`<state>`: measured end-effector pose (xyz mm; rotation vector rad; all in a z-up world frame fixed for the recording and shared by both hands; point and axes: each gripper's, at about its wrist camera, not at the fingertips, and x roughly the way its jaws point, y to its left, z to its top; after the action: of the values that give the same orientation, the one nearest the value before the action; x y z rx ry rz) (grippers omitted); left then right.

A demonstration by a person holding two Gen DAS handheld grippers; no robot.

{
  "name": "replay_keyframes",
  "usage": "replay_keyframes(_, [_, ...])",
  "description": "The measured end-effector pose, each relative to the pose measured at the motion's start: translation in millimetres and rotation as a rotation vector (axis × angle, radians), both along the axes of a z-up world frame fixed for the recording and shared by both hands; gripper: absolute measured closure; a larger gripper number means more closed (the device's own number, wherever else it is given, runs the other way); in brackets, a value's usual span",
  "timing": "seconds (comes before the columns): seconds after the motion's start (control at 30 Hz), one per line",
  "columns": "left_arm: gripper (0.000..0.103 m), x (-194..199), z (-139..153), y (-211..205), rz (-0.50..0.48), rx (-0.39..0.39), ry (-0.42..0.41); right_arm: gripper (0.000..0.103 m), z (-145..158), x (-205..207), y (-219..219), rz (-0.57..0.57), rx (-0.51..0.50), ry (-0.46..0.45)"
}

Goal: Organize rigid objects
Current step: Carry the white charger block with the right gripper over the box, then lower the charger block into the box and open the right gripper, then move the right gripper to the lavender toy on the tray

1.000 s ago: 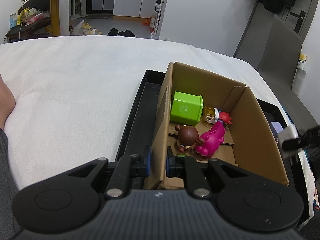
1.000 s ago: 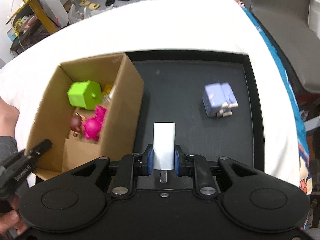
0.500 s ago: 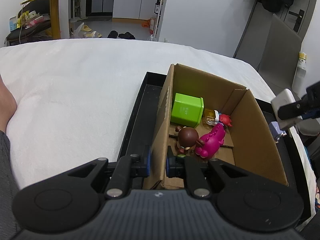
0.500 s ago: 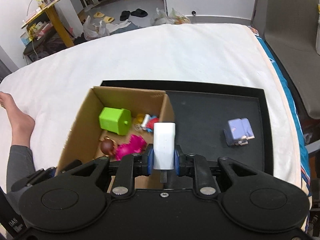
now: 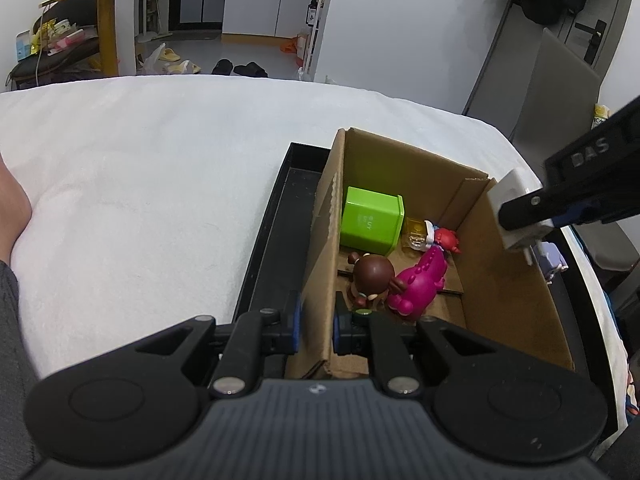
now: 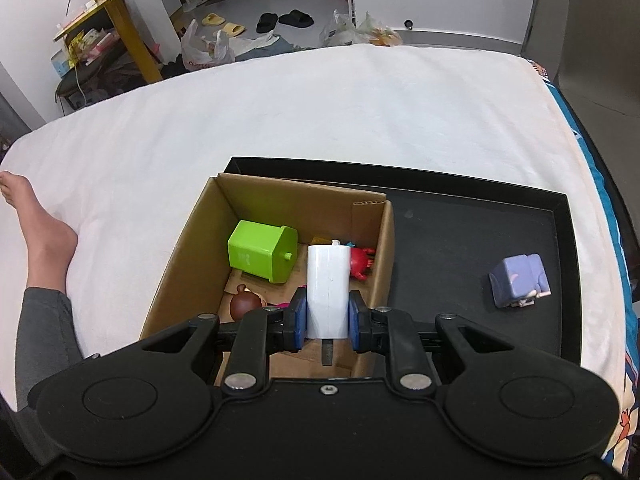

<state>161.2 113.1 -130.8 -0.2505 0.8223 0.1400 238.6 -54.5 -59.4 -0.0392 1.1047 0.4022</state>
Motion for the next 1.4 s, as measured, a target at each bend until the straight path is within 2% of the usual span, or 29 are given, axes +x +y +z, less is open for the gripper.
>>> replay_keyframes(0.23, [0.090,0.9,0.8,1.7,-0.001,-0.003,0.000,0.082,-12.6,6.3,7.4,-0.020,-0.032,0.007])
replay_keyframes(0.63, [0.089,1.3,-3.4,2.9,-0.005,-0.007,-0.001,0.080,-1.2,1.4,-1.5,-0.021,-0.011,-0.012])
replay_keyframes(0.73, [0.089,1.6,-3.3,2.2,-0.005,-0.005,-0.002,0.077,1.3,-0.9,-8.6,-0.024,-0.007,-0.008])
replay_keyframes(0.83, [0.089,1.7,-3.7,2.2,-0.004,-0.006,-0.002,0.069,6.4,-1.9,-19.5,-0.034,-0.008,-0.020])
replay_keyframes(0.9, [0.089,1.6,-3.6,1.6,-0.002,-0.005,-0.002,0.059,10.0,-1.4,-27.3,-0.046,-0.007,-0.029])
replay_keyframes(1.03, [0.089,1.3,-4.0,1.3,-0.001,-0.003,-0.002,0.051,14.2,1.0,-41.9,-0.053,-0.011,-0.031])
replay_keyframes(1.13, [0.089,0.7,-3.3,0.8,0.000,-0.002,-0.003,0.042,16.0,1.6,-48.9,-0.045,-0.019,-0.037])
replay_keyframes(1.27, [0.089,0.4,-3.3,1.6,0.001,-0.004,-0.003,0.024,17.0,2.8,-57.9,-0.043,-0.040,-0.059])
replay_keyframes(1.4, [0.089,0.0,-3.1,2.0,0.002,-0.004,-0.004,0.021,13.6,7.3,-71.0,-0.063,-0.040,-0.055])
